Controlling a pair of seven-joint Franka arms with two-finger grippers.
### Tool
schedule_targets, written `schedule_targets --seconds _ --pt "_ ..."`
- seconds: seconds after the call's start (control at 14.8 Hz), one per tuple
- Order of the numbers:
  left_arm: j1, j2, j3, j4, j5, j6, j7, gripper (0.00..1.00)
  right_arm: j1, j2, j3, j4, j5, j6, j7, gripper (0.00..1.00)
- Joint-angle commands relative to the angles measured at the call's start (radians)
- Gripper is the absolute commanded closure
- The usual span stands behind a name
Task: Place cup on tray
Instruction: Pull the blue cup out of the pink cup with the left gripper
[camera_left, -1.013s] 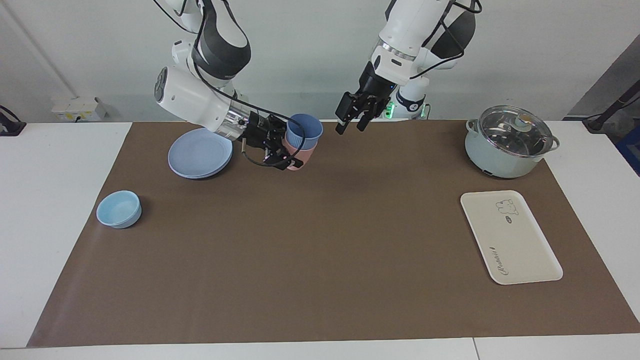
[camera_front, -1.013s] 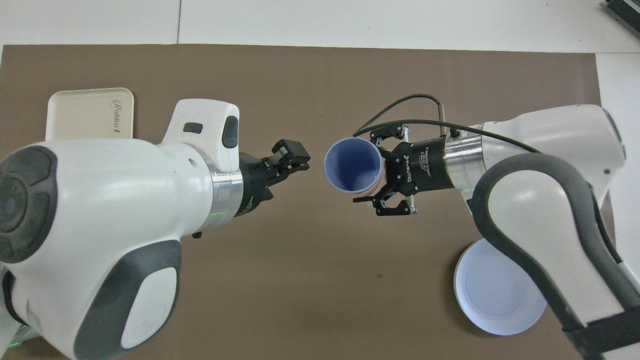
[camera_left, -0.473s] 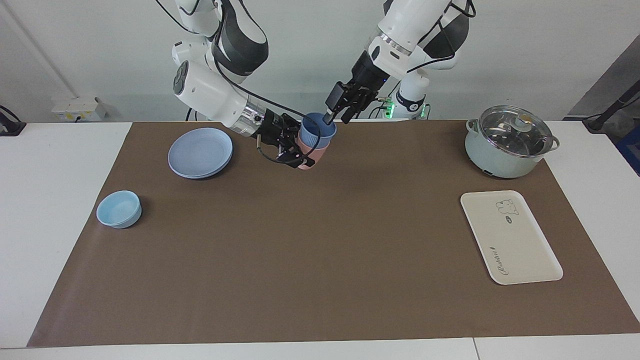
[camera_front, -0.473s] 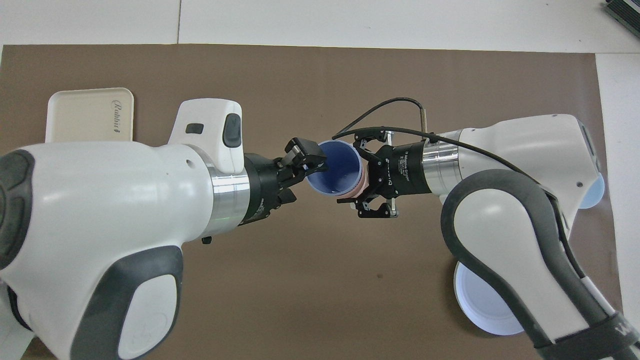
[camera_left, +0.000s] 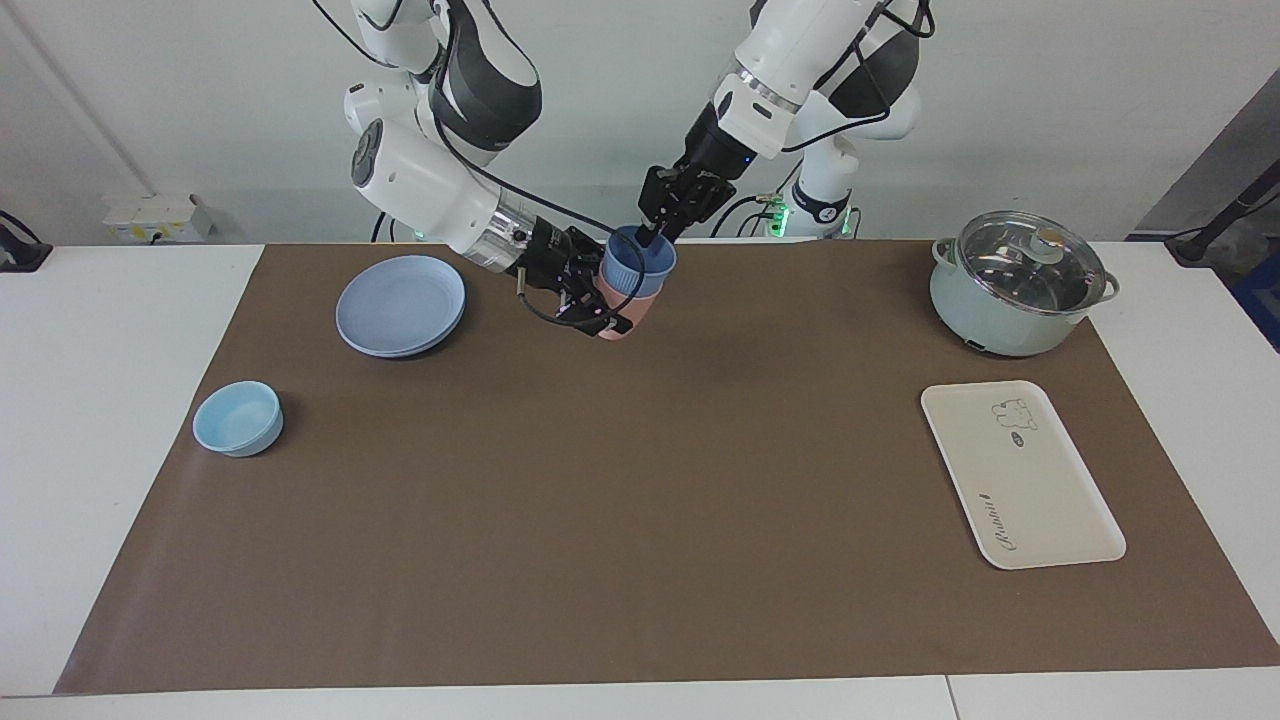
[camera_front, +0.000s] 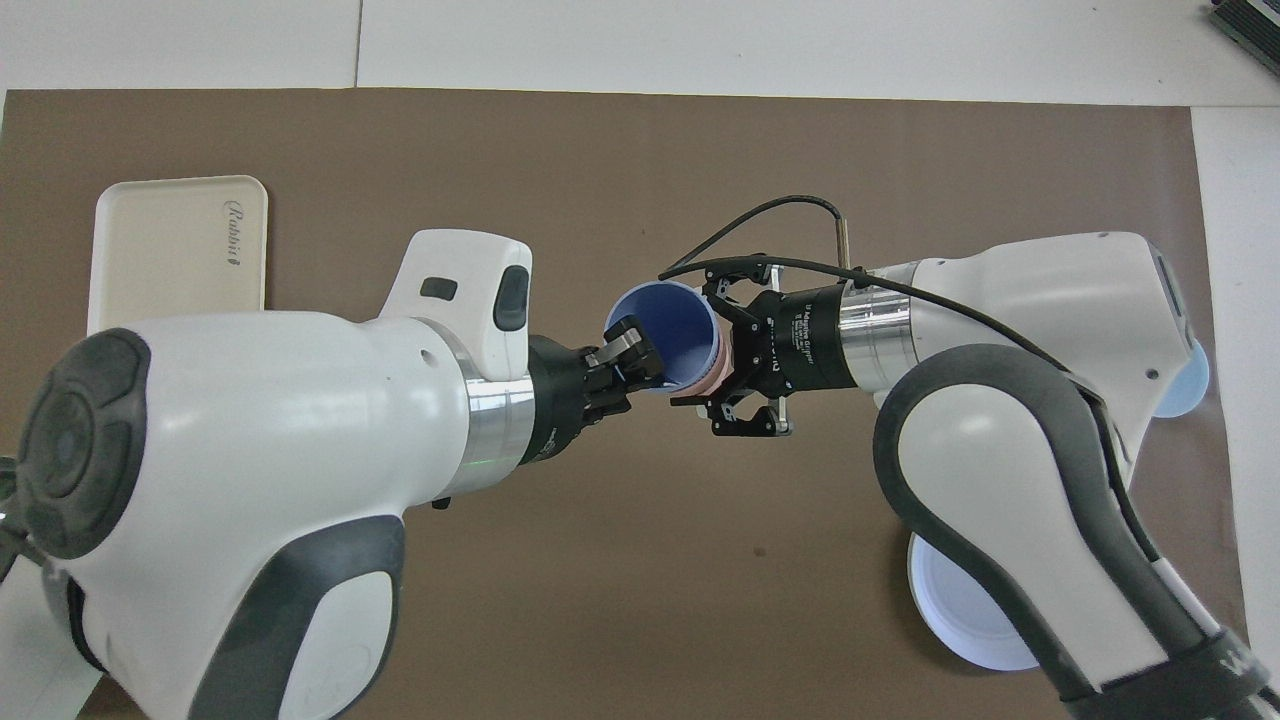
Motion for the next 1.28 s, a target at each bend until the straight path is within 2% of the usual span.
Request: schedule_targets --seconds 0.0,0.14,0.34,0.68,1.22 --pt "-0.003 -0.024 0.007 -0.043 -0.013 0.012 0.027 1.00 0.004 -0.013 0.000 -0.011 -0.022 0.024 0.034 1.00" --pt "-0.002 -0.024 0.007 -0.046 0.004 0.009 0.040 1.00 0.004 -0.013 0.000 -0.011 -0.022 0.024 0.032 1.00" --pt "0.009 -0.009 0.021 0.012 -0.001 -0.052 0.043 1.00 0.004 -0.013 -0.001 -0.011 -0.027 0.024 0.032 1.00" --pt "0.101 -0.012 0.027 0.115 -0.022 -0.199 0.048 1.00 0.003 -0.015 -0.001 -0.009 -0.027 0.022 0.029 1.00" --pt "0.296 -0.036 0.035 0.136 -0.076 -0.299 0.086 1.00 -0.040 -0.013 -0.003 -0.011 -0.025 0.035 -0.001 1.00"
